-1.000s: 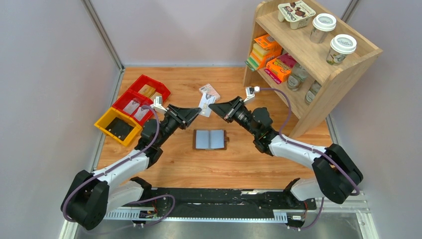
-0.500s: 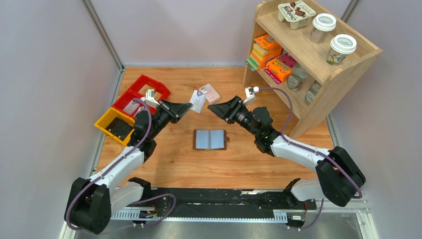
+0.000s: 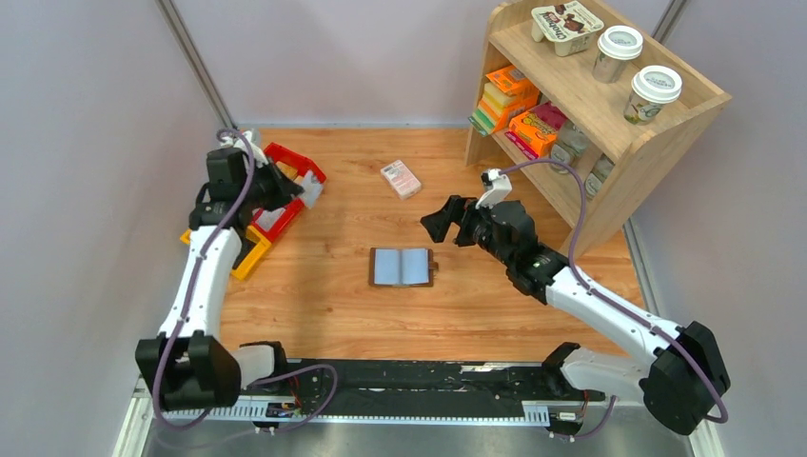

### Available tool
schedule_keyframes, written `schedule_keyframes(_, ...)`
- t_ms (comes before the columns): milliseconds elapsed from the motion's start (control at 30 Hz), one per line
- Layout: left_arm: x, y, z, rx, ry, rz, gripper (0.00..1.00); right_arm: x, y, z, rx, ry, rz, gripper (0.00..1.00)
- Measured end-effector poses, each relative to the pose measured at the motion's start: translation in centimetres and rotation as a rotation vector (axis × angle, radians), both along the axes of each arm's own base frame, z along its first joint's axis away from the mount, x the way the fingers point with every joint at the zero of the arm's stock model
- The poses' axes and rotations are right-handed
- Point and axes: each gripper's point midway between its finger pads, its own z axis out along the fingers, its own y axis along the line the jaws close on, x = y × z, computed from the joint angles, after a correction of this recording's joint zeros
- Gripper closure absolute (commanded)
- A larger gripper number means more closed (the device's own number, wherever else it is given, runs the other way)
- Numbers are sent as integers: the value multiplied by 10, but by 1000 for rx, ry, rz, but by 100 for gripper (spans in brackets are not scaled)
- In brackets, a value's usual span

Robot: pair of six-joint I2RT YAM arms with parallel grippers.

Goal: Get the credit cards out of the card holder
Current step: Place the credit card in the storage box.

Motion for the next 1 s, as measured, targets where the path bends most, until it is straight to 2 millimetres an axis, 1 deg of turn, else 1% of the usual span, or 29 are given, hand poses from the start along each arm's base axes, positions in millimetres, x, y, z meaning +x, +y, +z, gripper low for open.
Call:
schedule_keyframes(67,5,40,-22,47,106,82,100,0,-9,-7,-60,-6,-9,0)
schedule_keyframes(100,5,57,-34,63,157,119,100,-1,-13,-8,-85,-12,-12,0)
schedule_keyframes(167,2,83,-52,89,242,180,100,-2,-20,-10,-124,-24,-18,0)
schedule_keyframes(200,-1,91,-62,105,285,200,100,-3,-24,-11,-143,-33,-21,0)
schedule_keyframes(233,-2,102,-67,114,311,227,100,-4,-27,-11,-157,-41,-22,0)
schedule_keyframes(300,-2,116,-76,136,356,258,100,-6,-34,-11,-185,-63,-33,0)
schedule_keyframes(400,7,134,-85,156,398,291,100,-8,-43,-10,-220,-91,-47,0)
schedule_keyframes(467,17,146,-94,161,425,312,100,-8,-48,-10,-238,-108,-58,0)
schedule_keyframes(633,38,162,-124,150,501,328,100,-11,-55,-13,-271,-122,-59,0)
schedule_keyframes(767,53,166,-143,135,536,326,100,-12,-55,-15,-290,-126,-49,0)
schedule_keyframes(900,64,166,-154,102,540,320,100,-13,-54,-15,-298,-133,-33,0)
schedule_keyframes(1000,70,166,-157,70,526,319,100,-14,-53,-16,-299,-135,-20,0)
